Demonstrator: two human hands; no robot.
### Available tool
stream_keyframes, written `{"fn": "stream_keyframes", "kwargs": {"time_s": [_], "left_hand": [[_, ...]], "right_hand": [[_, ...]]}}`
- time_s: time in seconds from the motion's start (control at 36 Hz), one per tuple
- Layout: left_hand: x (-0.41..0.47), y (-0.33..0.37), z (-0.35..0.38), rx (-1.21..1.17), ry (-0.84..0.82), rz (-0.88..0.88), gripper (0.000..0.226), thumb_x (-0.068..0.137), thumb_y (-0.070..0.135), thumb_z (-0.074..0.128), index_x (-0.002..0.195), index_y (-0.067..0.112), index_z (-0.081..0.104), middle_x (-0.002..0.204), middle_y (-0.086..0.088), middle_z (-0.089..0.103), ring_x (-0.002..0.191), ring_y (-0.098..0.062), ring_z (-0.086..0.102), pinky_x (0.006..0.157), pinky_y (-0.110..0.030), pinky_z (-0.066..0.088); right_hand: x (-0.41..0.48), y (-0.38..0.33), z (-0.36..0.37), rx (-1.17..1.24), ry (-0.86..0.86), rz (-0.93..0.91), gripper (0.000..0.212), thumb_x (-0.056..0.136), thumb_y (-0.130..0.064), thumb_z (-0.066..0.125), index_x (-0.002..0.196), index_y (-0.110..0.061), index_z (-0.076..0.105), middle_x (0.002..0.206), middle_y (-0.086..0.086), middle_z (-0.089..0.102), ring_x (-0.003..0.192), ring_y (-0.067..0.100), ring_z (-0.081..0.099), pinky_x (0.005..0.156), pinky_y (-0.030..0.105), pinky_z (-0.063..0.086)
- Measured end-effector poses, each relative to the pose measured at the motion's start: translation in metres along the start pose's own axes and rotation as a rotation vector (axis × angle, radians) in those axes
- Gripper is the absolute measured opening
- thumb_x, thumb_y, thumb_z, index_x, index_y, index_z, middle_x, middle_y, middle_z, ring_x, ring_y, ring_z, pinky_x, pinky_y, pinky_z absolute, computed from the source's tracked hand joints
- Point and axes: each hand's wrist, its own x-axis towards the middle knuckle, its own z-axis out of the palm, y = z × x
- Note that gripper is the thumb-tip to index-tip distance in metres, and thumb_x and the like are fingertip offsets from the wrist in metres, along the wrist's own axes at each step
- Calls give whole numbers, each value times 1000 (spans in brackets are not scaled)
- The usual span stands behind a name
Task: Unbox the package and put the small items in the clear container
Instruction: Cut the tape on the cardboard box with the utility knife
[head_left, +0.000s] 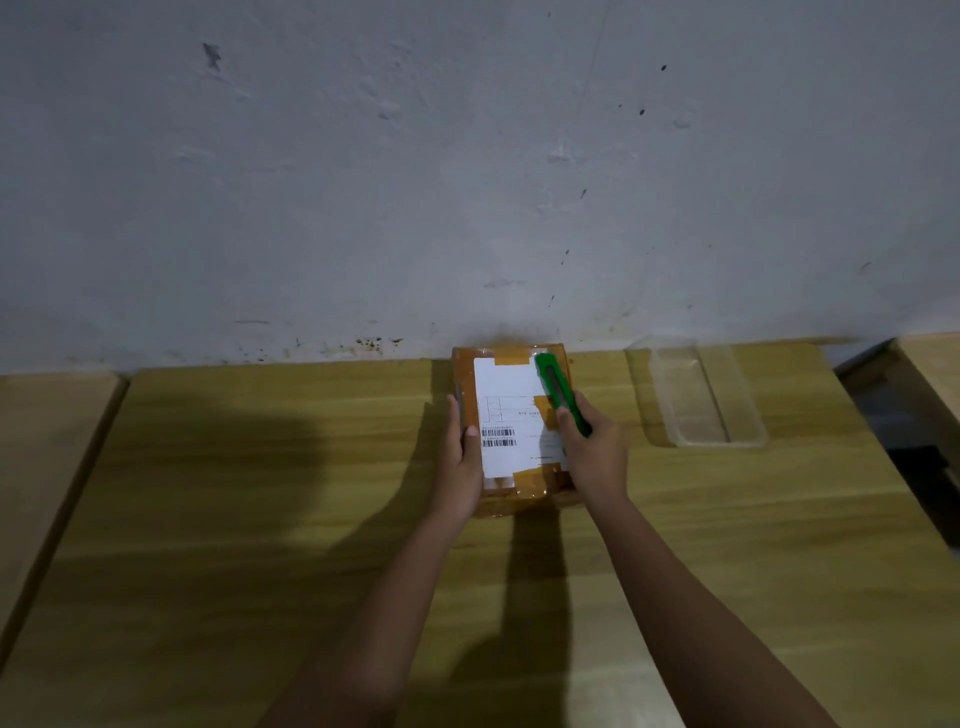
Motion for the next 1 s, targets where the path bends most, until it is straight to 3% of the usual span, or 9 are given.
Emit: {"fn": "stream_keyframes", "kwargs": {"time_s": [0.14, 0.28, 0.36, 0.5, 0.61, 0.72, 0.81, 0.89, 1.0], "left_hand": [[-36, -11, 2, 14, 47, -19, 54, 101, 28, 28, 144, 38, -2, 154, -1, 24, 122, -20, 49, 79, -24, 55], [-83, -23, 9, -3, 90, -41, 54, 100, 28, 31, 145, 37, 4, 154, -2, 25, 131, -24, 42, 103, -46, 43], [-109, -30, 19, 7, 184, -29, 52, 100, 23, 32, 146, 31, 9, 154, -1, 25, 133, -21, 39, 104, -42, 42], [-142, -41, 39, 38, 318, -49, 49, 101, 17, 29, 147, 21, 14, 146, -4, 37, 104, -9, 49, 56, -1, 45], [-151, -45, 41, 59, 319, -41, 49, 101, 21, 28, 147, 25, 13, 140, -6, 46, 86, -4, 55, 49, -5, 46], [-150, -46, 27, 95, 232, -27, 50, 101, 23, 30, 147, 29, 12, 138, -5, 48, 94, -9, 54, 53, -12, 50], [-148, -30, 13, 167, 190, -42, 49, 101, 23, 30, 147, 28, 15, 131, 2, 49, 99, -14, 55, 51, -9, 46], [-133, -13, -7, 276, 114, -44, 50, 101, 22, 32, 147, 28, 16, 122, 8, 46, 88, -10, 55, 41, -6, 43], [-92, -5, -26, 608, 161, -46, 48, 100, 23, 32, 145, 34, 19, 121, -5, 56, 77, -14, 58, 48, -20, 46]], "right_hand": [[-32, 7, -13, -23, -19, -13, 43, 94, -25, 51, 135, -10, 46, 109, 11, 66, 83, 13, 54, 55, 9, 38], [-70, 20, -29, -20, -52, 0, 44, 94, -26, 51, 136, -13, 46, 99, 7, 64, 70, 4, 49, 47, 6, 37], [-91, 27, -40, -7, -72, -12, 43, 94, -25, 51, 135, -13, 46, 107, 11, 68, 77, 10, 52, 55, 9, 38], [-116, 34, -55, -8, -105, -22, 44, 94, -25, 50, 136, -14, 44, 88, 0, 56, 57, -4, 38, 43, 9, 35], [-124, 34, -68, -12, -101, -15, 44, 95, -23, 50, 136, -11, 43, 88, 7, 64, 56, 3, 46, 41, 9, 36], [-122, 30, -82, 83, -21, 30, 40, 93, -17, 53, 132, -7, 49, 120, 7, 62, 99, 7, 53, 82, 19, 46], [-112, 35, -86, 214, 74, 153, 39, 90, -14, 57, 128, -8, 53, 117, 6, 65, 107, 15, 59, 99, 34, 47], [-100, 35, -87, 342, 82, 255, 36, 93, -12, 52, 128, -7, 53, 91, -2, 64, 79, 14, 65, 85, 39, 55], [-86, 34, -87, 472, 1, 307, 37, 96, -6, 42, 134, -8, 44, 87, -1, 58, 74, 12, 57, 81, 33, 49]]}}
